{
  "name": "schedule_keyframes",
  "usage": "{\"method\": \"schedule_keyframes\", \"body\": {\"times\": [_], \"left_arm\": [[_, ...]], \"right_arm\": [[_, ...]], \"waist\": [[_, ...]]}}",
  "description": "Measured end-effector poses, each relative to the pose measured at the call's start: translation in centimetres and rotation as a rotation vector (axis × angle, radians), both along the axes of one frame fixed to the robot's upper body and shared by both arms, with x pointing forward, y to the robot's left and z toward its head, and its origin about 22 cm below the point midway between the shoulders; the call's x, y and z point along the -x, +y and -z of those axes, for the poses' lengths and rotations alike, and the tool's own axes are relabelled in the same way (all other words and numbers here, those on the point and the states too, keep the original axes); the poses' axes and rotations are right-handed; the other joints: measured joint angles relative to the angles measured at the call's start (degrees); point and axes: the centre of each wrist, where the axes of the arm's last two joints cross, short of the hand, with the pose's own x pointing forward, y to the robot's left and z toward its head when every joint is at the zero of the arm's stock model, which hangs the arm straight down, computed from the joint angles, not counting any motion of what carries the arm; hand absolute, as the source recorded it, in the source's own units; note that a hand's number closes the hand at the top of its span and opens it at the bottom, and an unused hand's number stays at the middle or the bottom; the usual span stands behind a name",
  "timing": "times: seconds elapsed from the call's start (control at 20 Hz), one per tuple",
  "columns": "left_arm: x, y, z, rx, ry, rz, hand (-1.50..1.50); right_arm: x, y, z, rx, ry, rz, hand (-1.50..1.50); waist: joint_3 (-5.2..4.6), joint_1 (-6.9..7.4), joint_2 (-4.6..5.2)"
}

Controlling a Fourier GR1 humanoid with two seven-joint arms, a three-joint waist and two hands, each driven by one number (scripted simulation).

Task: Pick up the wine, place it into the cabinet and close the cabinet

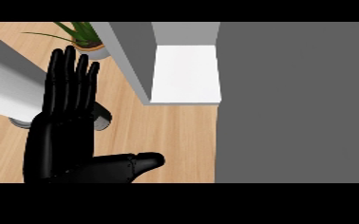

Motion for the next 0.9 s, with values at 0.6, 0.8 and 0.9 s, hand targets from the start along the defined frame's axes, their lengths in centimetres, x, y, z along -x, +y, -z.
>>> {"method": "schedule_keyframes", "body": {"times": [0.6, 0.8, 0.9], "left_arm": [[1.3, 1.2, -1.3, 0.009, 0.017, -0.099, -1.50], [1.7, 2.5, -2.4, 0.005, 0.025, -0.127, -1.50], [2.1, 3.7, -2.4, 0.002, 0.031, -0.147, -1.50]], "right_arm": [[-0.4, 0.1, -1.2, 0.007, 0.008, 0.020, -1.50], [-0.4, -0.2, -1.4, 0.022, 0.008, 0.030, -1.50], [-0.4, -0.5, -1.5, 0.031, 0.003, 0.043, -1.50]], "waist": [[-0.01, 0.02, -0.01], [0.00, -0.06, -0.03], [-0.01, -0.08, -0.05]]}}
